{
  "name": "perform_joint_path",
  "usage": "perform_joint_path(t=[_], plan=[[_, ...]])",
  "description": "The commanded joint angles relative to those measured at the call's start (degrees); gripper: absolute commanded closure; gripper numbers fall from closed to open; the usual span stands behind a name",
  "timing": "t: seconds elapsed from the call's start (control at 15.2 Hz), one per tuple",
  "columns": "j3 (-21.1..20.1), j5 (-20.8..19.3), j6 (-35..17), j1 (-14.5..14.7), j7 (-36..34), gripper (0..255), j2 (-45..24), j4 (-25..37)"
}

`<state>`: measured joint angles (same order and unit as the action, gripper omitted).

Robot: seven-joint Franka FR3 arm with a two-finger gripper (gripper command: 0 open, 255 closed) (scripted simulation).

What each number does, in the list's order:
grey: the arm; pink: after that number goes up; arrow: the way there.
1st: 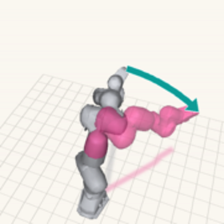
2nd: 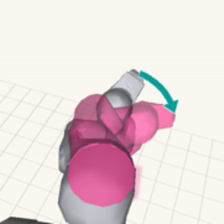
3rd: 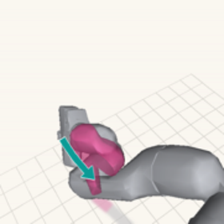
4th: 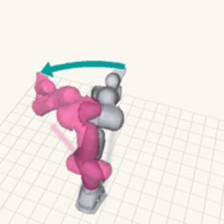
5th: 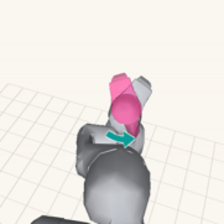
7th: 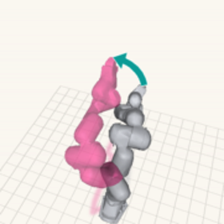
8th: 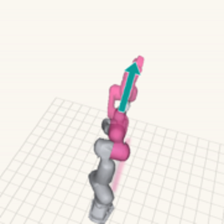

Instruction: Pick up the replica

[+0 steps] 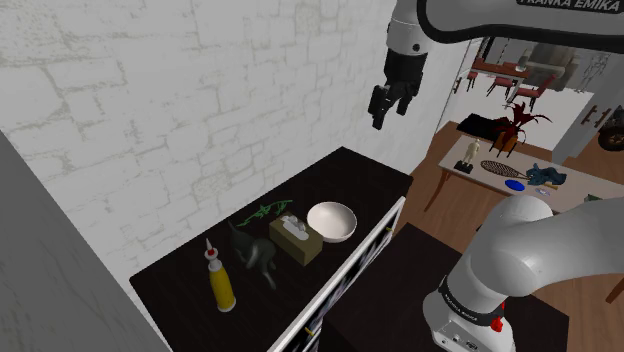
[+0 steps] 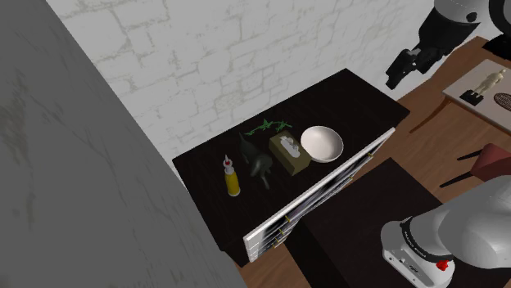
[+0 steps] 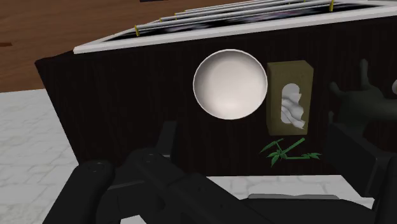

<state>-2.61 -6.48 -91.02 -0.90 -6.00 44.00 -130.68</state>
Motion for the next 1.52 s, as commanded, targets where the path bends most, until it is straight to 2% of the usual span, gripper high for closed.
perform_joint_path(t=[0.0, 0.46, 0.86, 1.19, 1.45], plan=[[0.0, 0.0, 0.0, 0.0, 0.0, 0, 0.0, 0.0], [-6.63, 4.57, -11.05, 2.51, -8.61, 0, -0.56, -7.84], [-13.08, 7.53, -21.41, 4.29, -16.12, 0, -4.6, -11.58], [-19.08, 8.45, -30.31, 4.8, -22.84, 0, -10.47, -12.37], [-24.41, 7.38, -37.19, 4.08, -28.96, 0, -16.6, -11.42]])
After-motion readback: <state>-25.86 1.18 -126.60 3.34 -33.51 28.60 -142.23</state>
